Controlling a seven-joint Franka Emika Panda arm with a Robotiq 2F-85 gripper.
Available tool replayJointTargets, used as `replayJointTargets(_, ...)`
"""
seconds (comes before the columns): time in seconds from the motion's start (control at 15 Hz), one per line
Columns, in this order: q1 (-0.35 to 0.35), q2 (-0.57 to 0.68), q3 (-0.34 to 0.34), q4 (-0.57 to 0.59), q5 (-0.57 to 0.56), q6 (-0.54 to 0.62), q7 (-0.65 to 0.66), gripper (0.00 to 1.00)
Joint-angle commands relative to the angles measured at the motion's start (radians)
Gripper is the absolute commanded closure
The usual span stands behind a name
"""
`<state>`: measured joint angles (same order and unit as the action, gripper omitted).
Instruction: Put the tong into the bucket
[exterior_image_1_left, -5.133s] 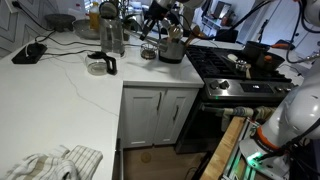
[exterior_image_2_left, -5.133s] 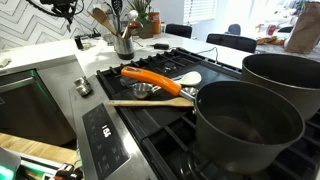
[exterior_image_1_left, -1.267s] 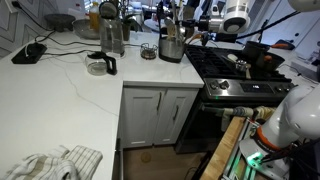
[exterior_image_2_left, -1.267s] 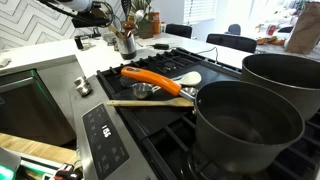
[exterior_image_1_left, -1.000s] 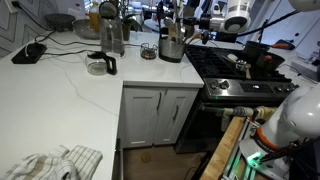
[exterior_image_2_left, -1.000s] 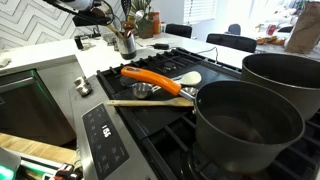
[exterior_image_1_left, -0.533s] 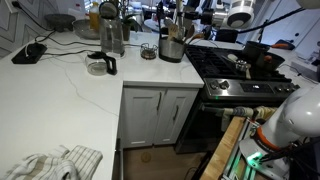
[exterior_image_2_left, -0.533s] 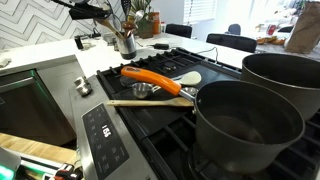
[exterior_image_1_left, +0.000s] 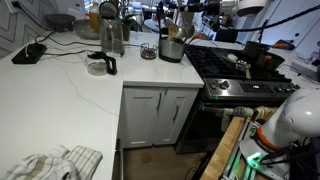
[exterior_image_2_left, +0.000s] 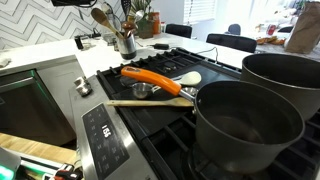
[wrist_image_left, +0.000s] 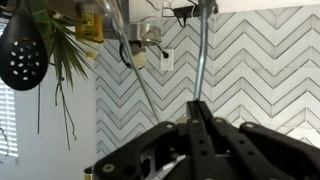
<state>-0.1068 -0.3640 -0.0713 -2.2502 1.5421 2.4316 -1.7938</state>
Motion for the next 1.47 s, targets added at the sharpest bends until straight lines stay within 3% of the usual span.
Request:
replayJointTargets(0.0,-0.022,-0.063,0.033,-0.062,-0.183,0.038,0.176,0.99)
replayJointTargets(0.27,-0.018,-0.055,0.023,-0.098,-0.322,0.038,0.313,0.99)
replayJointTargets(0.6,-0.007,-0.017,0.005,-0.136,-0.394,0.116,0.360,0.99)
replayJointTargets(0.87,0.028,0.044,-0.029,-0.113,-0.283,0.164,0.293,0.99)
replayJointTargets(1.4,0.025,0.117,-0.007,-0.047,0.036,0.216,0.066,0.99)
